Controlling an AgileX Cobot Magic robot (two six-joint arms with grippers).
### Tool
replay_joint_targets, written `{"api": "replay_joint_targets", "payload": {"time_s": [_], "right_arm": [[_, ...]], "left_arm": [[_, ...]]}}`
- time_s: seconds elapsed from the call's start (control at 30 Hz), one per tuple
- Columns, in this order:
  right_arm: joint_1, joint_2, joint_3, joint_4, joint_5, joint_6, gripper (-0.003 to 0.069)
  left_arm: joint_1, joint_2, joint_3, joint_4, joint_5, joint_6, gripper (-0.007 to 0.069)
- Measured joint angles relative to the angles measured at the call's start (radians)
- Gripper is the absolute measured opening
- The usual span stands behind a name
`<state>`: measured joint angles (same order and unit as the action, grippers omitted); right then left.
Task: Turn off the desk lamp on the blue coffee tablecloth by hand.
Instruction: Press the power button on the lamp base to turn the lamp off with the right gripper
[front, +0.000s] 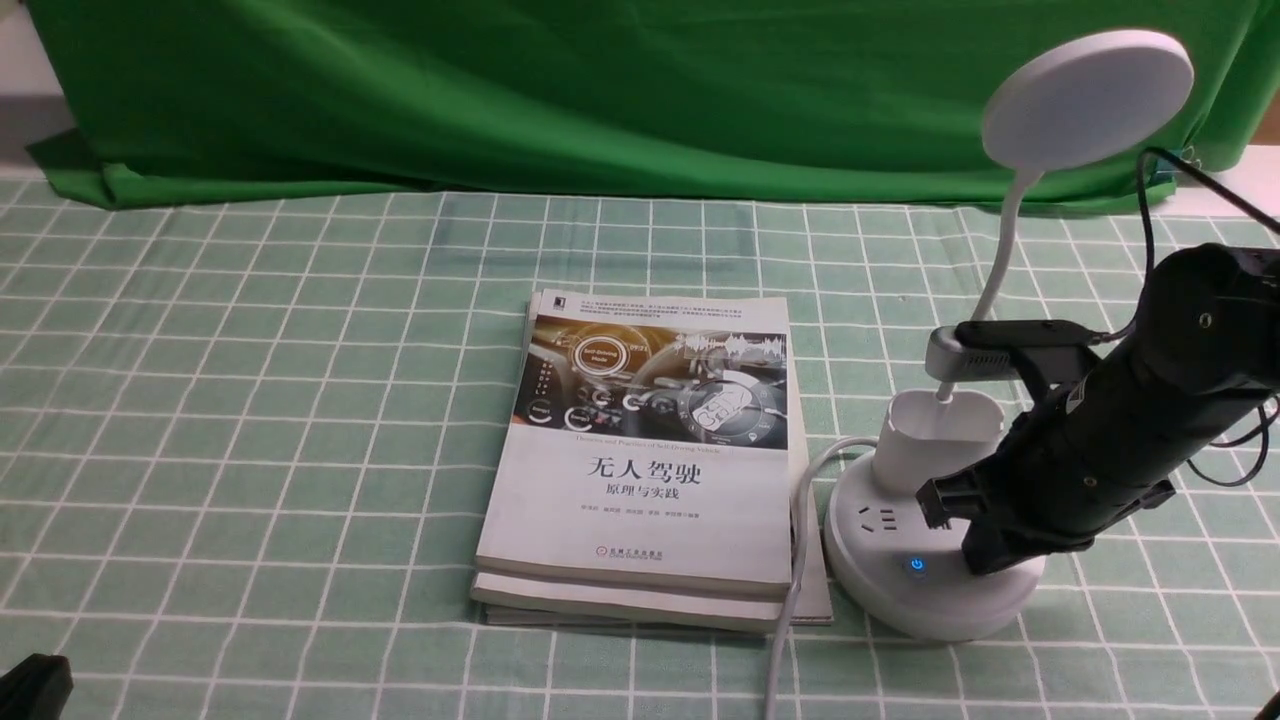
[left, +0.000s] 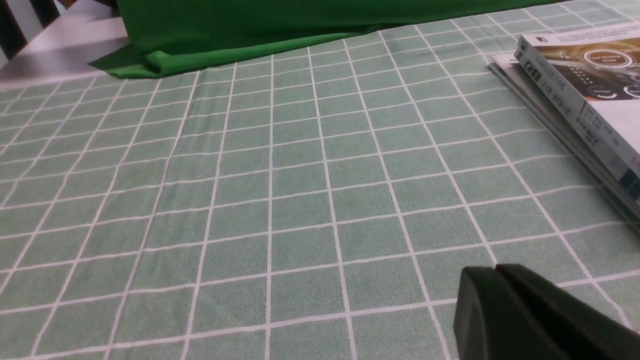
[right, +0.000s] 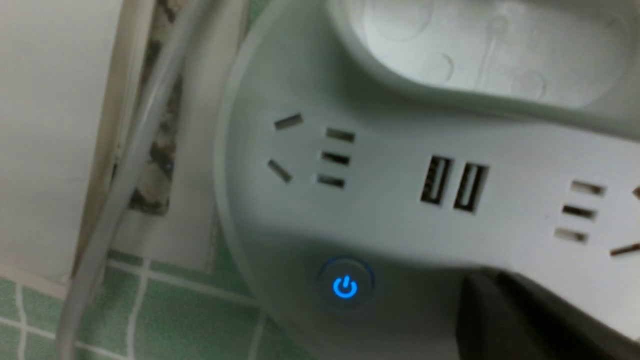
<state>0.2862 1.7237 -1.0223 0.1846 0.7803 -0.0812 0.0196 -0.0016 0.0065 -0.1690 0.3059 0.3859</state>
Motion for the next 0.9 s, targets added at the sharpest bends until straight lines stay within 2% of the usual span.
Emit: {"api": "replay_joint_targets", "payload": {"time_s": [0.4,0.9], "right_arm": [[0.000,-0.075,0.001,0.000,-0.002,0.001,0.0038],[0.000,0.004,-0.001,-0.002,-0.006,-0.001,0.0038]], "left_arm": [[0.000,0.000,0.000,0.000,0.000,0.000,0.0000],[0.000,0.000,0.000,0.000,0.000,0.000,0.0000]]}}
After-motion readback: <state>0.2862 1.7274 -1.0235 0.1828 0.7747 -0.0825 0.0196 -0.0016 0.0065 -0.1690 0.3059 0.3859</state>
